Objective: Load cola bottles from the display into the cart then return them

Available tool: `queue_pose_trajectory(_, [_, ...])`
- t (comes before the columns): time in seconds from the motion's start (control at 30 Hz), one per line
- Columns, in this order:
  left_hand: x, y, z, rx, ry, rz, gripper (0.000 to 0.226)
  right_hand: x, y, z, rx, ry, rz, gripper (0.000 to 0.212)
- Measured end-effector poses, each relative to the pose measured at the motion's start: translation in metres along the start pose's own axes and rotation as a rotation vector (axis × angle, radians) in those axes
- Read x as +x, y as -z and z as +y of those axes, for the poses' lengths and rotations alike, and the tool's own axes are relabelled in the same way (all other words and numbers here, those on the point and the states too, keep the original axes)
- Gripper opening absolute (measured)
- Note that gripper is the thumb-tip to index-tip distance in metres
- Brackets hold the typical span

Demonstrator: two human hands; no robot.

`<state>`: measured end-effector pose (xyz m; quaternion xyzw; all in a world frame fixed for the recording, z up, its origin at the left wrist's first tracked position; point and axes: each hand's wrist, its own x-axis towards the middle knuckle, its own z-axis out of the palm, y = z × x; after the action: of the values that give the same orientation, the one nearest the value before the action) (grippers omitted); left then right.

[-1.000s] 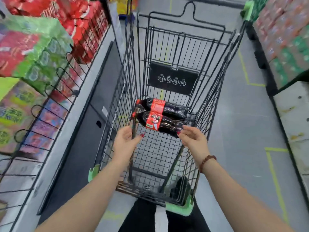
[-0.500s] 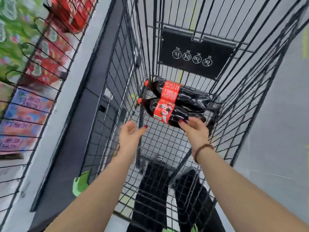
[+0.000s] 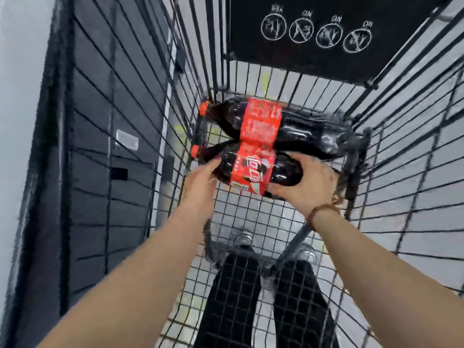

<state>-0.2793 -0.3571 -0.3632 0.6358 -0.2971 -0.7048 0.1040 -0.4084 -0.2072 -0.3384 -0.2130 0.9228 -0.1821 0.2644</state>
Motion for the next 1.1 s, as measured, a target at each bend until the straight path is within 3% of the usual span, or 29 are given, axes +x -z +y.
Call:
queue_pose_trajectory(0.17, [0.025,-0.006,0.002,-0.092,0.069,0.012,0.029,0.016,0.001,0.0,-0.309,0.032,-0.167,0.118])
queue_pose_trajectory(0.23, [0.03,-0.011,0.003,-0.091,0.074,-0.026,0.026,0.019,-0.002,0.001,-0.403,0.056,-0.19,0.123])
queue_pose_trajectory(0.33, [0.032,-0.014,0.002,-0.058,0.075,-0.084,0.017,0.02,-0.006,0.001,-0.492,0.099,-0.17,0.124])
queue_pose_trajectory(0.63, [0.021,-0.013,0.005,-0.025,0.145,-0.064,0.018,0.022,-0.009,0.008,-0.505,0.163,-0.192,0.117])
queue_pose_trajectory(0.83, [-0.006,-0.004,0.005,-0.009,0.053,-0.093,0.052,-0.001,0.005,0.009,-0.393,0.131,-0.236,0.113])
queue_pose_trajectory(1.1, [-0.085,-0.031,0.067,0.145,-0.321,-0.232,0.045,-0.061,0.044,-0.013,0.057,0.023,-0.081,0.094])
